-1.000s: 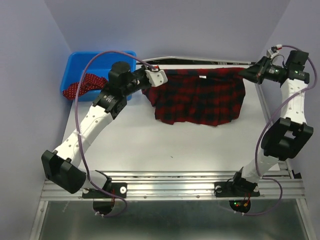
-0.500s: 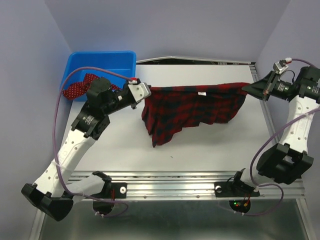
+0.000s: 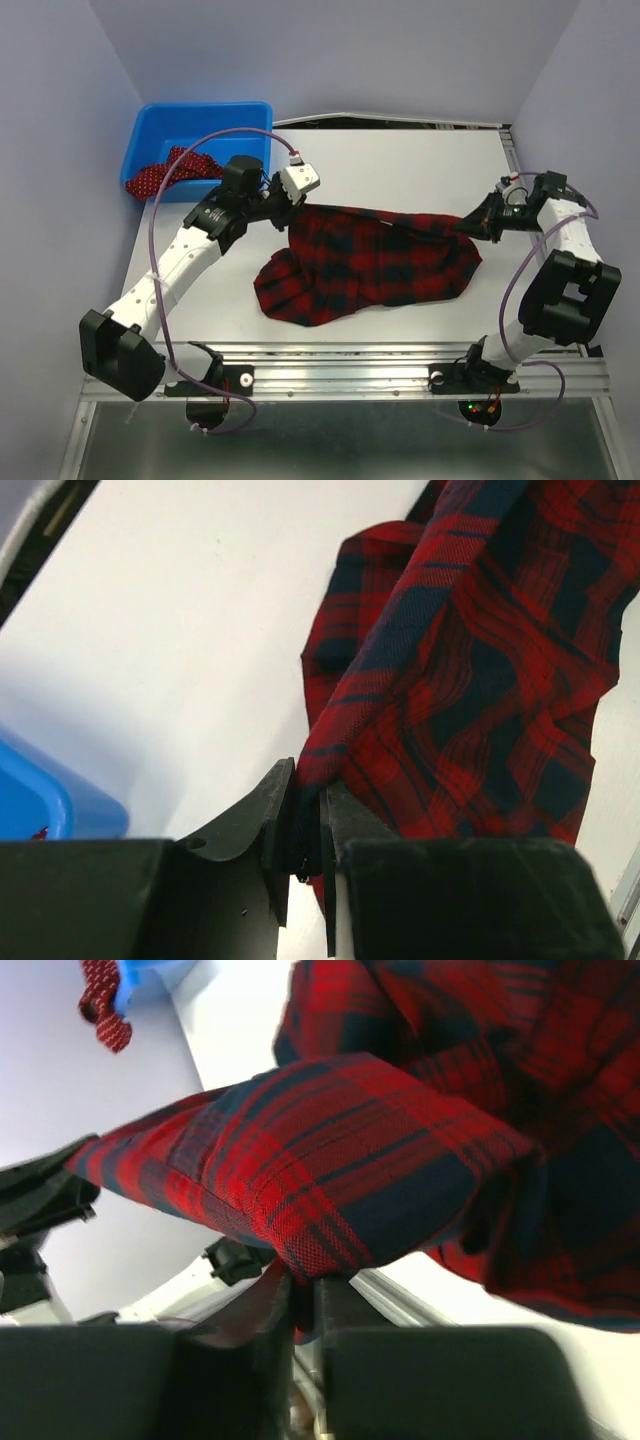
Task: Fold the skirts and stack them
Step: Flatten the skirt out
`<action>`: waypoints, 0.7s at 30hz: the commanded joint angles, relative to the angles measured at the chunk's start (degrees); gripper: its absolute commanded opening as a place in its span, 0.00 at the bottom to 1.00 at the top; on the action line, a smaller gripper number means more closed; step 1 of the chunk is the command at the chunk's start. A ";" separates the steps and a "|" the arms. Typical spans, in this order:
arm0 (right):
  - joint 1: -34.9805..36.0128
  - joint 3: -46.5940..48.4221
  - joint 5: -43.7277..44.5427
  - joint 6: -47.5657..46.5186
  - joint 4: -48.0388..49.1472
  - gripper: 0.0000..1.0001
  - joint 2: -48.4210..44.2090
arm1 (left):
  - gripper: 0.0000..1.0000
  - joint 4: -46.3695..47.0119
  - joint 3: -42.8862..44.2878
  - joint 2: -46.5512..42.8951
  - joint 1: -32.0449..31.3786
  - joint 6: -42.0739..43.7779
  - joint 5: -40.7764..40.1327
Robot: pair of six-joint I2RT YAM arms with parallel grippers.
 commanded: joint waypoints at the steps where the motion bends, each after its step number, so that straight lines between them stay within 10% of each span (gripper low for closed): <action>1: -0.42 -2.71 5.15 -4.88 3.54 0.27 2.98 | 0.00 -0.36 -1.72 0.26 1.38 1.23 -1.16; 11: -0.42 12.74 6.12 -30.26 2.91 0.98 6.33 | 0.00 0.34 -4.98 6.15 2.53 4.75 -1.17; 21: 3.09 1.94 0.17 -76.95 23.85 0.95 -1.15 | 0.00 -0.54 0.91 12.30 2.61 9.05 -0.98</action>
